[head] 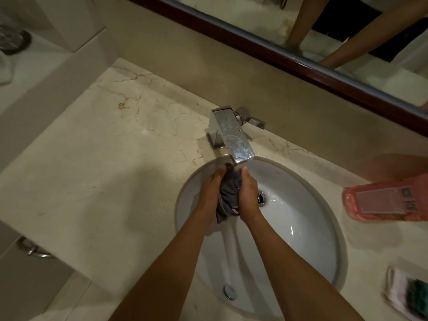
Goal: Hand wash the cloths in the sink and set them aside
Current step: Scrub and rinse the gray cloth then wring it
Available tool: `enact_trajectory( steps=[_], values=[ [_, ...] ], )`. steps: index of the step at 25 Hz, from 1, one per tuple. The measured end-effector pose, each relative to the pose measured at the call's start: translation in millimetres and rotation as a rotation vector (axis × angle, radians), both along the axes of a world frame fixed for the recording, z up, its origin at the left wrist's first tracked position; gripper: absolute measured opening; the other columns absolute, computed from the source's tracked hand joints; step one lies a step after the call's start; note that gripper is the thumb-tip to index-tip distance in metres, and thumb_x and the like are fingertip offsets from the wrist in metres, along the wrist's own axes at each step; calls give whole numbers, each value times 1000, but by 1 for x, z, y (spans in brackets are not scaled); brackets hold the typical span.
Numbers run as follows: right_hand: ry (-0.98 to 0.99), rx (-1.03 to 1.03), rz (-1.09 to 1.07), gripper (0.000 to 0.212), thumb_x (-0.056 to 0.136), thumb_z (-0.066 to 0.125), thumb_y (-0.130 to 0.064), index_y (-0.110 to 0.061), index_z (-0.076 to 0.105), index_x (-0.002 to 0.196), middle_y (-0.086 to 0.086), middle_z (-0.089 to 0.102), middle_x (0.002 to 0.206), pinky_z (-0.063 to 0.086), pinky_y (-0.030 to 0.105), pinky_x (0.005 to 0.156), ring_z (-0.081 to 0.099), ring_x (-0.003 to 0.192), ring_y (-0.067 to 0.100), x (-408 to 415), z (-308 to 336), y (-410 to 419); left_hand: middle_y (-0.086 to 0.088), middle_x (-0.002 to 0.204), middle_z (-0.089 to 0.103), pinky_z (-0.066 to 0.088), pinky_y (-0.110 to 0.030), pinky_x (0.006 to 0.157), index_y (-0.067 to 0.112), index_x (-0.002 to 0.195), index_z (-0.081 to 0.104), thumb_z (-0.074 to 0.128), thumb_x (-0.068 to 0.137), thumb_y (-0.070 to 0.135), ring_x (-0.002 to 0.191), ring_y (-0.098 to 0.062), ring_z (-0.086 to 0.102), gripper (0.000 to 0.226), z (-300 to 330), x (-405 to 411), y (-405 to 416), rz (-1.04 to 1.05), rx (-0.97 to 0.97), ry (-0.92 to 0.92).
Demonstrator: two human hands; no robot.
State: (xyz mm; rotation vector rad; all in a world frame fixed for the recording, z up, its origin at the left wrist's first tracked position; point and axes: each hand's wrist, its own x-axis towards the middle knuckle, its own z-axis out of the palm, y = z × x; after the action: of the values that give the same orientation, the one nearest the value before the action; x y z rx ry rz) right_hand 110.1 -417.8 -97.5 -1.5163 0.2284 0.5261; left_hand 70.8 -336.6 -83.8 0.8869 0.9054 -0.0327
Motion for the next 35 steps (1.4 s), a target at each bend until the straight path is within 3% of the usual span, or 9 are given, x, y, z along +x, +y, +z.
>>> enact_trajectory(
  steps=[4, 8, 12, 15, 20, 24, 28, 31, 35],
  values=[
    [41, -99, -17, 51, 99, 36, -53, -25, 71, 74, -4, 73, 81, 54, 26, 73, 69, 83, 15, -1, -3, -3, -8, 104, 76, 59, -34, 86, 14, 108, 72, 66, 96, 30, 100, -26, 72, 22, -3, -1, -7, 78, 189, 25],
    [342, 13, -270, 35, 97, 47, -56, -25, 60, 107, 4, 65, 114, 53, 36, 81, 64, 104, 21, -9, -1, -16, -11, 119, 70, 56, -41, 97, 8, 127, 62, 56, 102, 27, 112, -25, 67, 32, -1, 4, -13, 281, 265, 14],
    [606, 333, -195, 67, 88, 51, -69, -15, 70, 123, 15, 71, 122, 57, 41, 89, 70, 110, 30, -13, 5, -13, -3, 125, 66, 54, -21, 92, 12, 138, 53, 45, 107, 27, 117, -17, 63, 35, -8, -8, -20, 223, 278, -41],
    [557, 377, -124, 60, 86, 58, -65, -12, 80, 104, 17, 73, 117, 60, 40, 84, 73, 102, 28, 3, 11, -8, 3, 126, 64, 53, -16, 86, 17, 140, 51, 45, 107, 20, 111, -4, 64, 35, -9, -28, -19, 195, 210, -100],
    [490, 277, 31, 57, 93, 57, -56, -7, 75, 114, 20, 69, 123, 59, 42, 87, 70, 110, 31, 9, 12, -2, -11, 124, 67, 54, -31, 91, 14, 122, 65, 38, 107, 19, 109, -20, 65, 32, -1, -31, -4, 216, 24, -75],
    [372, 53, -71, 61, 87, 57, -49, 6, 67, 111, 29, 67, 114, 50, 60, 101, 66, 109, 42, 4, 14, 6, -8, 133, 63, 59, -37, 88, 19, 138, 56, 35, 107, 43, 116, -22, 64, 44, 6, -25, -1, 18, 267, 92],
    [215, -196, -147, 45, 97, 47, -49, -19, 66, 68, -2, 68, 63, 52, 28, 62, 64, 68, 19, 4, 12, 6, -10, 132, 63, 52, -45, 102, 16, 136, 58, 41, 106, 40, 120, -24, 61, 43, 3, -14, 0, 4, 393, 41],
    [117, -242, -103, 53, 101, 38, -49, -19, 68, 70, -1, 72, 69, 51, 30, 62, 67, 68, 17, 5, 11, 10, -11, 102, 75, 57, -37, 82, 14, 104, 72, 51, 102, 41, 97, -26, 71, 34, 4, 2, -4, -23, 305, 79],
    [171, -284, -68, 38, 94, 54, -33, -20, 64, 60, -2, 64, 54, 46, 27, 49, 63, 62, 20, 22, 16, 17, -16, 97, 75, 55, -48, 91, 16, 86, 74, 64, 95, 40, 96, -34, 71, 27, -3, 11, -1, 114, 115, 109]
  ],
)
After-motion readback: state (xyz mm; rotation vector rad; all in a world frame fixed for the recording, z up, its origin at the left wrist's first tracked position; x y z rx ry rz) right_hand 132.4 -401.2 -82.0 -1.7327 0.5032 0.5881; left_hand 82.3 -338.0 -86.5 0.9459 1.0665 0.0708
